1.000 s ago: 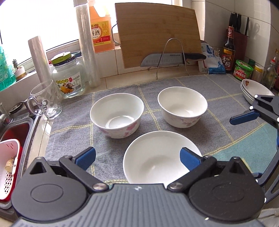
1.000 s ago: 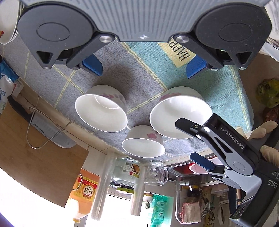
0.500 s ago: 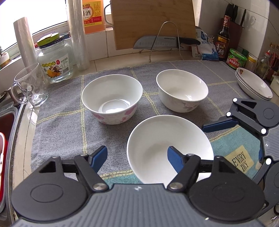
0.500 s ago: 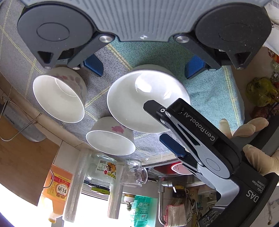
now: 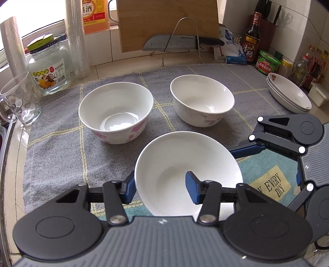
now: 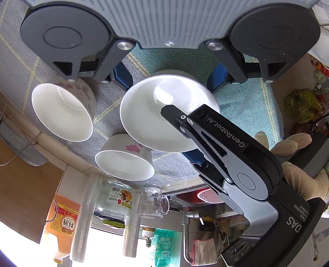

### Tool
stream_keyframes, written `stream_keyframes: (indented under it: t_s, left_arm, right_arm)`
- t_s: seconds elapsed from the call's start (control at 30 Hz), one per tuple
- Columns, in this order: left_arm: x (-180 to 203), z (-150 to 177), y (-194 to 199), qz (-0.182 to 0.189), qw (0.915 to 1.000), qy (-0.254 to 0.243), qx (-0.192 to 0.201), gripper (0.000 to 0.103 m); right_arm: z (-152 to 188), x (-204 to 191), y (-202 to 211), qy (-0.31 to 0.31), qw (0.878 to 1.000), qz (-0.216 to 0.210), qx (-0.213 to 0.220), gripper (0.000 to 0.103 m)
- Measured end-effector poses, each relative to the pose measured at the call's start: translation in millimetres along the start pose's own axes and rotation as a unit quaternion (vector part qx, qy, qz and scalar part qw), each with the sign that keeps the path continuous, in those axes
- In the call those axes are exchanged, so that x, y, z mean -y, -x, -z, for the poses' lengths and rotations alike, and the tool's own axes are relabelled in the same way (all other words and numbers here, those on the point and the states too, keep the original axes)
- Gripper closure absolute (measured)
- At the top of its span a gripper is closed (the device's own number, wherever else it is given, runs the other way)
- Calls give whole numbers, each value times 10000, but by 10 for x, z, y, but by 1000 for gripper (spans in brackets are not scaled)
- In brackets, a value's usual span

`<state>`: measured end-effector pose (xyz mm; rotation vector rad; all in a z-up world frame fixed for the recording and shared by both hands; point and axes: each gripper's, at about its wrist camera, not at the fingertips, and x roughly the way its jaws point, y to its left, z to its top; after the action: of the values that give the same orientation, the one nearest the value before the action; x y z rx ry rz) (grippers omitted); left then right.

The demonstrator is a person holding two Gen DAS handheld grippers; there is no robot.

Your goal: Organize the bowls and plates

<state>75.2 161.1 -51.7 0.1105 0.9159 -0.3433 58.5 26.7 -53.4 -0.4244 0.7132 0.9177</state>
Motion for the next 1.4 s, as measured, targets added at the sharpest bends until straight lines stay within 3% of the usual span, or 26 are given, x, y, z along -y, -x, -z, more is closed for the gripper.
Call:
stream_keyframes:
  t_s: [0.57, 1.4]
  left_arm:
    - [111, -40, 53, 148, 9999, -22, 53, 54]
    - [1144, -362, -328, 996, 9930, -626, 47, 54]
  right_arm:
    - [15, 26, 202, -94, 9999, 60, -4, 21]
    - [658, 504, 933, -679, 9941, 759, -380, 20]
